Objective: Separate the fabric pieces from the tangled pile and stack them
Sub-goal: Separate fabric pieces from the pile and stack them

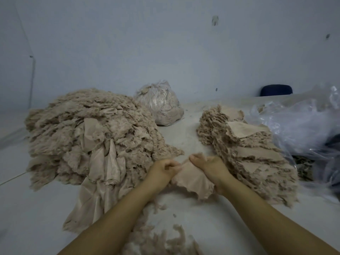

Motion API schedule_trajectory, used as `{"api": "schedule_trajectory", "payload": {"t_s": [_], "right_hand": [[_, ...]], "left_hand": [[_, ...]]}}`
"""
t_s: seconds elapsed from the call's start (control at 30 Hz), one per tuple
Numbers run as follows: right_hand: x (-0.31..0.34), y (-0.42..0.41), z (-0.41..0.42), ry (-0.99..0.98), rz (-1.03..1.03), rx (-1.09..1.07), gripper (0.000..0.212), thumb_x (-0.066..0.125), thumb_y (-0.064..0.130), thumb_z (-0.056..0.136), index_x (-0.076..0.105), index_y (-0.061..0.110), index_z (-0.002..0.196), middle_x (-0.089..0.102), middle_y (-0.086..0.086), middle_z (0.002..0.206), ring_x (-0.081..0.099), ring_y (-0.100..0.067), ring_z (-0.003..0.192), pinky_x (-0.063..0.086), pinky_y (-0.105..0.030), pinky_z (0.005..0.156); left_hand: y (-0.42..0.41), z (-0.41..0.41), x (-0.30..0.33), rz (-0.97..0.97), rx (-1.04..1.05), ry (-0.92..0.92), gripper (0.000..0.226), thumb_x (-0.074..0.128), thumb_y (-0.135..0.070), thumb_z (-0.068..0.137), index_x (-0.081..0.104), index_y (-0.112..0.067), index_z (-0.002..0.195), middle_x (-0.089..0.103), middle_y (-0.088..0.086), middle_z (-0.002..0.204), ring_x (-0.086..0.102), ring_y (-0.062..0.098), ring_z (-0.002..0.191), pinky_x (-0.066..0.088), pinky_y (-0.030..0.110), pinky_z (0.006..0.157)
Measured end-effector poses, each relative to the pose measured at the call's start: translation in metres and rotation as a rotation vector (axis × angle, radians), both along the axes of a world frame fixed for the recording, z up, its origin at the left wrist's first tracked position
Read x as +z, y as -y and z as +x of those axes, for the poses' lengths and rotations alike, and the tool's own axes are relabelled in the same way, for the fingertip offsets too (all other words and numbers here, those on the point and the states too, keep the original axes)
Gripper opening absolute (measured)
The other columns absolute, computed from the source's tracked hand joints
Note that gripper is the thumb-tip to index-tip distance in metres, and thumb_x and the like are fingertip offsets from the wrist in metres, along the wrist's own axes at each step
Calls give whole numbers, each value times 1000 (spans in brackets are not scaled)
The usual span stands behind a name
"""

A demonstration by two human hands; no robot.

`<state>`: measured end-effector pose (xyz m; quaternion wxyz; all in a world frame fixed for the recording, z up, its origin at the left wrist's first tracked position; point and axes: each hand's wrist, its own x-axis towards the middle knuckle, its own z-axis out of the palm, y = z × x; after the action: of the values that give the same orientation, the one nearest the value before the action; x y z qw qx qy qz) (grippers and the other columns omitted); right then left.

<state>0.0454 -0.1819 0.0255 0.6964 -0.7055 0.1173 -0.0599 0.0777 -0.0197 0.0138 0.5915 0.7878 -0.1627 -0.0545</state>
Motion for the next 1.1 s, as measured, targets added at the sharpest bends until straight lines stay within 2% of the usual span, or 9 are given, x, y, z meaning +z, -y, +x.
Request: {"api": "schedule_trajectory", "payload": {"t_s": [0.07,0.2,0.37,0.43,0.57,0.73,0.83,1.0,1.1], "right_hand": [[-4,8,4,19,-64,-120,25,72,23,85,73,-2,85,72,-17,82,67,-24,68,51,-31,63],[-14,22,10,-69,-544,-196,42,58,39,91,65,-2,95,67,-19,95,64,-34,98,46,-35,79],[-36,14,-7,78,-1291,-156,37,47,32,95,41,13,126,42,-11,126,46,-31,113,39,-35,81],[-47,7,-11,195,-1407,-95,28,45,28,96,49,15,120,44,-8,123,42,-30,114,30,-34,79],[-56,7,-11,-28,-1471,6,37,28,35,102,48,23,131,28,-1,145,15,-27,140,9,-51,111],[-48,-2,-15,92,-1425,23,36,34,36,100,52,23,128,33,-4,143,17,-25,139,-3,-51,115],[-42,-21,-25,291,-1127,83,33,42,34,100,57,22,126,49,-1,130,38,-19,127,19,-29,109],[-29,-67,-44,114,-412,418,35,69,54,79,56,36,107,64,11,99,62,-4,90,50,-22,80],[-30,-76,-48,94,-207,407,22,75,27,82,56,23,92,64,6,65,63,-9,60,53,-24,60]], "left_hand": [[6,6,0,-81,74,-26,12,53,-3,94,62,-4,86,51,-3,47,38,2,33,32,14,37],[4,11,3,-118,104,-68,27,43,-2,98,55,-9,75,51,2,53,40,7,38,31,15,39],[-49,11,4,599,-243,228,9,58,-19,93,67,-18,90,66,-8,80,60,2,70,48,18,65],[-74,11,9,865,-392,282,11,62,-26,90,67,-25,100,65,-11,93,57,-2,81,46,17,76],[-106,4,16,1063,-474,417,34,54,-17,83,62,-29,114,48,-17,101,42,-3,91,29,2,81],[-119,-1,6,1456,-389,672,33,45,-26,88,55,-30,120,42,-11,117,35,8,113,24,20,97],[-114,-1,12,1122,-286,604,25,48,-7,89,65,-14,105,61,-2,106,53,14,103,38,23,88],[-82,-19,11,690,-111,399,31,41,3,94,49,-12,68,53,7,72,48,17,68,33,23,61],[-70,-21,10,497,-49,281,32,43,-4,97,45,-12,66,46,1,61,42,7,50,35,19,49]]}}
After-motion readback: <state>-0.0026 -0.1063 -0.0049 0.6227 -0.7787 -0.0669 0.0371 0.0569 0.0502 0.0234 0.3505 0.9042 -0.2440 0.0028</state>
